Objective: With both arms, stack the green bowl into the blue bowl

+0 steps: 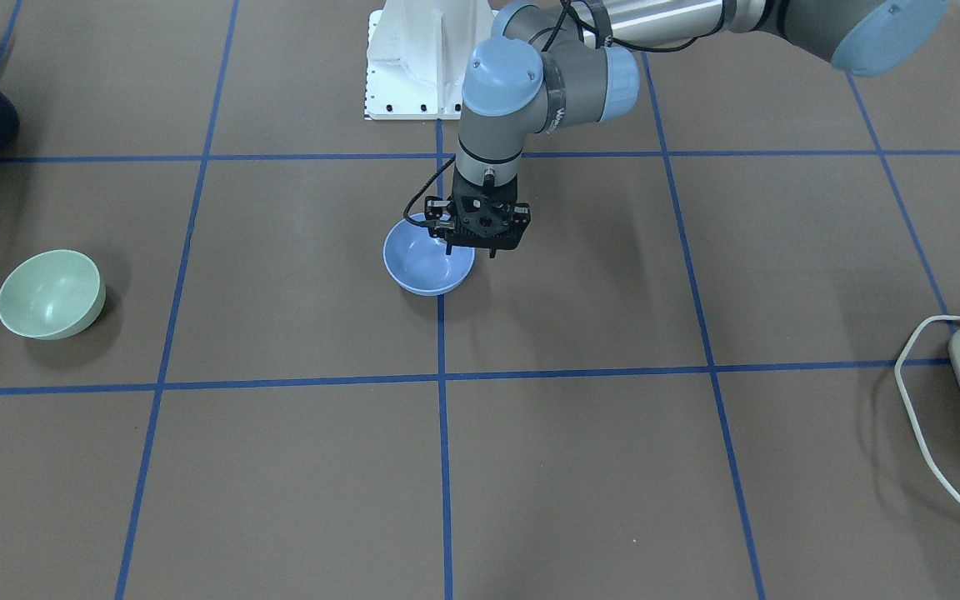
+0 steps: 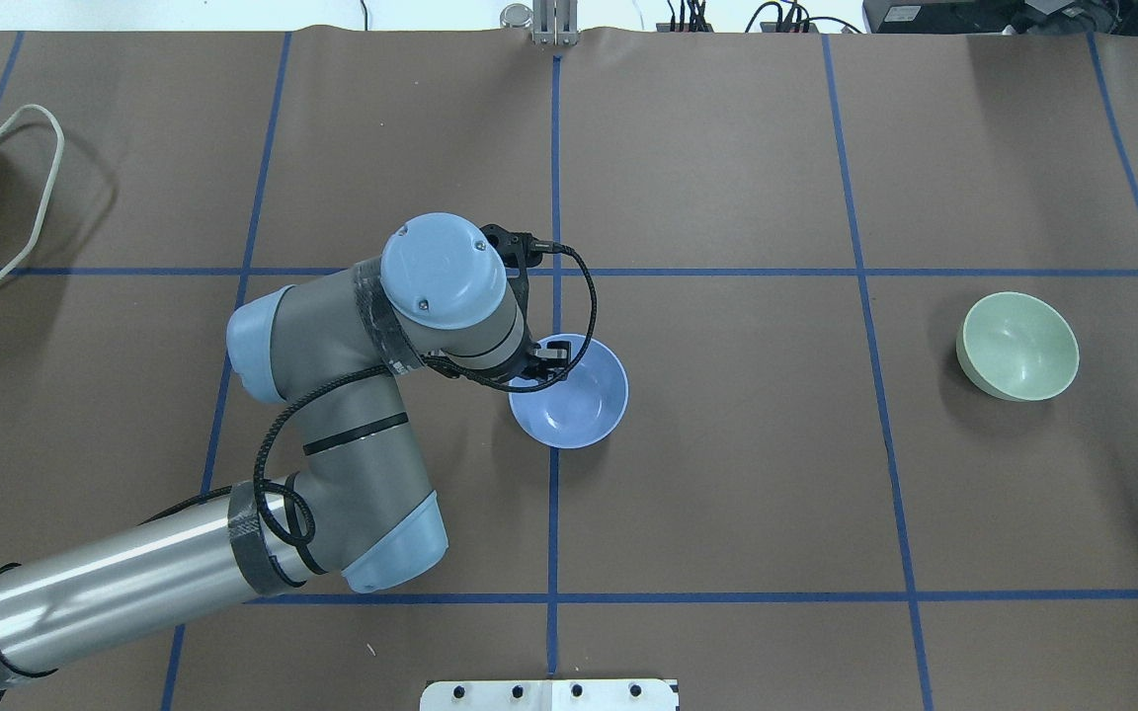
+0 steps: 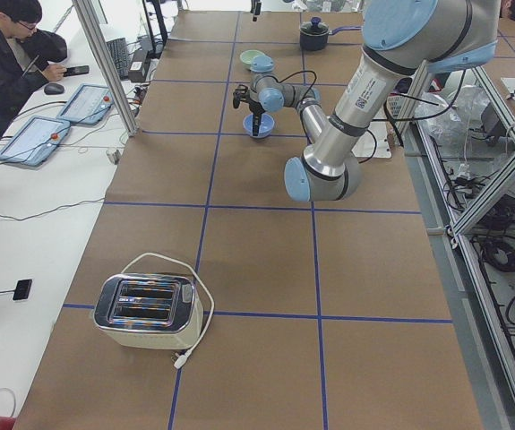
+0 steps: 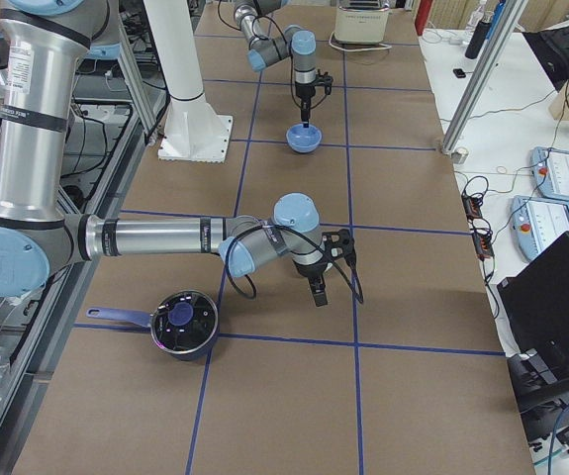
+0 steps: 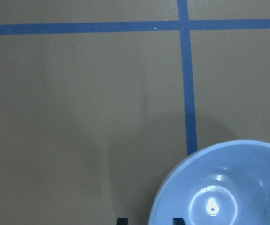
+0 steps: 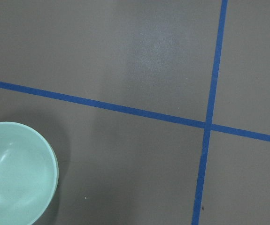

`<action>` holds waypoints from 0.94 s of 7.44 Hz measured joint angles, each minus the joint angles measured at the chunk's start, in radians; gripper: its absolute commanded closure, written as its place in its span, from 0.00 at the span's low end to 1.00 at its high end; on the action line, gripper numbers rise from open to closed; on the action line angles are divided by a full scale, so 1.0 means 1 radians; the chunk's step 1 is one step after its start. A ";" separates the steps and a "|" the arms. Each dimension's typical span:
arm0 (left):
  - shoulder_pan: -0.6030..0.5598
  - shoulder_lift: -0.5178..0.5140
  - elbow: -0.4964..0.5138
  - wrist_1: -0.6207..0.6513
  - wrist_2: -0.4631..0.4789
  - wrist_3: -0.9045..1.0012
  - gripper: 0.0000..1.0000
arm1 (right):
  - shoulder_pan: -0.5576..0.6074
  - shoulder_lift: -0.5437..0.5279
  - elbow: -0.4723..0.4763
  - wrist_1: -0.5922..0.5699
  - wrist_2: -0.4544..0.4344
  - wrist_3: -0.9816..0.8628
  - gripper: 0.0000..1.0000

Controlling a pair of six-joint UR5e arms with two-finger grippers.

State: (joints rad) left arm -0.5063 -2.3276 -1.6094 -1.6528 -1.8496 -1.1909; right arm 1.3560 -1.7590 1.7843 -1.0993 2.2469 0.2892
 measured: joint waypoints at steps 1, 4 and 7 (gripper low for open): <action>-0.033 0.036 -0.057 0.020 -0.020 0.019 0.03 | 0.000 0.007 0.002 0.000 0.018 0.002 0.00; -0.242 0.258 -0.269 0.109 -0.166 0.326 0.02 | 0.000 0.044 0.010 0.000 0.091 0.010 0.00; -0.607 0.504 -0.291 0.126 -0.338 0.870 0.02 | -0.014 0.048 0.032 -0.008 0.091 0.118 0.00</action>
State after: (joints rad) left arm -1.1134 -1.8236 -1.9000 -1.5270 -2.1875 -0.3205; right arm 1.3421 -1.7113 1.8164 -1.1073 2.3375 0.4069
